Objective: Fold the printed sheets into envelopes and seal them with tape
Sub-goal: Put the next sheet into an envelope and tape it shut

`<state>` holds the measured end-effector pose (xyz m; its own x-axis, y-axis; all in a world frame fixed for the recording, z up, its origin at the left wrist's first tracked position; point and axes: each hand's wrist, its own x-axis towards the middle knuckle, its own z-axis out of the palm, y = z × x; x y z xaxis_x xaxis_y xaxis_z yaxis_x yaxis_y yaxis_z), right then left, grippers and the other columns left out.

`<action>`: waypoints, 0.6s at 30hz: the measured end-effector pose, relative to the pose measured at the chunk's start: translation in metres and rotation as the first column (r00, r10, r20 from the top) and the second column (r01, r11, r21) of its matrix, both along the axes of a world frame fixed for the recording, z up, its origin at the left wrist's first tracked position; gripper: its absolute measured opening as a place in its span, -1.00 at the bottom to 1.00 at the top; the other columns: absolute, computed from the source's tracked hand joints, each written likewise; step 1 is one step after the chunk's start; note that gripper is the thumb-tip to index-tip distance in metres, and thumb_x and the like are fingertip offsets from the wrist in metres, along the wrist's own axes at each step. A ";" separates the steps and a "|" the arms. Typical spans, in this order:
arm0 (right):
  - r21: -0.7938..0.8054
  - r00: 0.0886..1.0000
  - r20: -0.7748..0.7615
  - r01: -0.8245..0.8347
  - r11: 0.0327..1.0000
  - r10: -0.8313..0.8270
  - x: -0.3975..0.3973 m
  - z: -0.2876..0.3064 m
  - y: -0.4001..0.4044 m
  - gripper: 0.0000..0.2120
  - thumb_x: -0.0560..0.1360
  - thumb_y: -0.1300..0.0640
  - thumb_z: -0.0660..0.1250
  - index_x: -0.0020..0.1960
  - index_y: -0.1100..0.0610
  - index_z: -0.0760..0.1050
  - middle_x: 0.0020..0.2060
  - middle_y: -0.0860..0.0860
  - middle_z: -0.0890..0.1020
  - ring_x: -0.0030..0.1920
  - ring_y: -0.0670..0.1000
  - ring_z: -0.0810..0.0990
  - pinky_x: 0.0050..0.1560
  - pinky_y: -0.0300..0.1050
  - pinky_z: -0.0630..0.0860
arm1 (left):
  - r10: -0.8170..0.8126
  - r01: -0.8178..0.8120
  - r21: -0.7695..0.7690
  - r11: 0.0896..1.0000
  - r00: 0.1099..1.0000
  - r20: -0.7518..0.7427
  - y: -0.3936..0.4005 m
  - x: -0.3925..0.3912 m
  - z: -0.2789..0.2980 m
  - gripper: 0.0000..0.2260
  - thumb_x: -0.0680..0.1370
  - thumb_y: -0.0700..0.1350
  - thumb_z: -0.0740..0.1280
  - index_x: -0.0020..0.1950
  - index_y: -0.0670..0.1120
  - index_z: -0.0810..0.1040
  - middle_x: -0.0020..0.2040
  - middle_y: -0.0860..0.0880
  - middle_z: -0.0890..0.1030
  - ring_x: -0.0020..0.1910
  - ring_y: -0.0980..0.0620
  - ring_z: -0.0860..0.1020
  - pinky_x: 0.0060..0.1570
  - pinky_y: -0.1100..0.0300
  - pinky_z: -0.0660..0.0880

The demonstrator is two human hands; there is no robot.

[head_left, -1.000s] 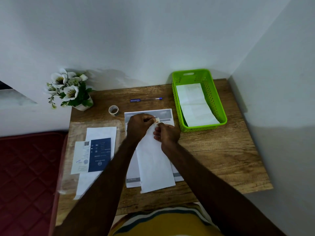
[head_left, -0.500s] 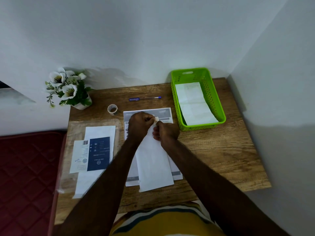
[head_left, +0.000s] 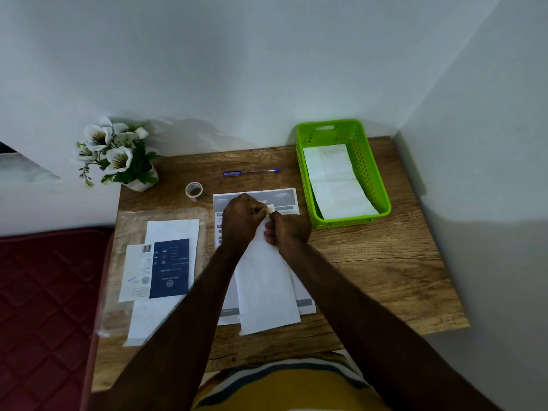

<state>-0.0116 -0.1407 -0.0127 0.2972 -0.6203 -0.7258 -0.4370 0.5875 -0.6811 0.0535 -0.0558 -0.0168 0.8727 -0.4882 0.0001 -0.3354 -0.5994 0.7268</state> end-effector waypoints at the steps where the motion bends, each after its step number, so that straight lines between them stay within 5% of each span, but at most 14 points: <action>1: -0.003 1.000 -0.004 -0.003 1.000 0.003 0.000 0.000 -0.001 -0.72 0.56 0.10 0.44 0.01 0.35 0.61 -0.21 0.18 0.69 -0.52 -0.02 0.55 -0.61 -0.25 0.41 | -0.003 0.003 0.003 1.000 1.000 0.003 0.000 0.000 0.000 -0.81 0.54 -0.07 0.49 0.03 -0.18 0.74 0.00 -0.12 0.70 0.01 -0.07 0.61 0.11 0.03 0.53; 14: -0.098 0.992 -0.103 -0.089 0.991 0.079 -0.002 0.006 -0.003 -0.70 0.49 0.09 0.53 -0.08 0.36 0.63 -0.36 0.11 0.67 -0.59 -0.05 0.54 -0.65 -0.29 0.39 | 0.018 -0.018 -0.005 1.000 0.997 -0.070 -0.004 0.010 0.005 -0.90 0.51 -0.14 0.52 -0.07 -0.16 0.76 -0.06 -0.07 0.74 -0.07 0.05 0.64 0.06 0.11 0.58; 18: -0.096 0.994 -0.077 -0.085 0.992 0.077 -0.008 0.004 -0.004 -0.69 0.51 0.11 0.52 -0.22 0.34 0.56 -0.46 0.11 0.64 -0.64 -0.05 0.54 -0.65 -0.28 0.41 | 0.035 -0.038 -0.019 0.999 0.989 -0.144 -0.004 0.021 0.004 -0.92 0.48 -0.18 0.54 -0.07 -0.17 0.74 -0.06 -0.09 0.74 -0.14 0.10 0.63 -0.08 0.34 0.50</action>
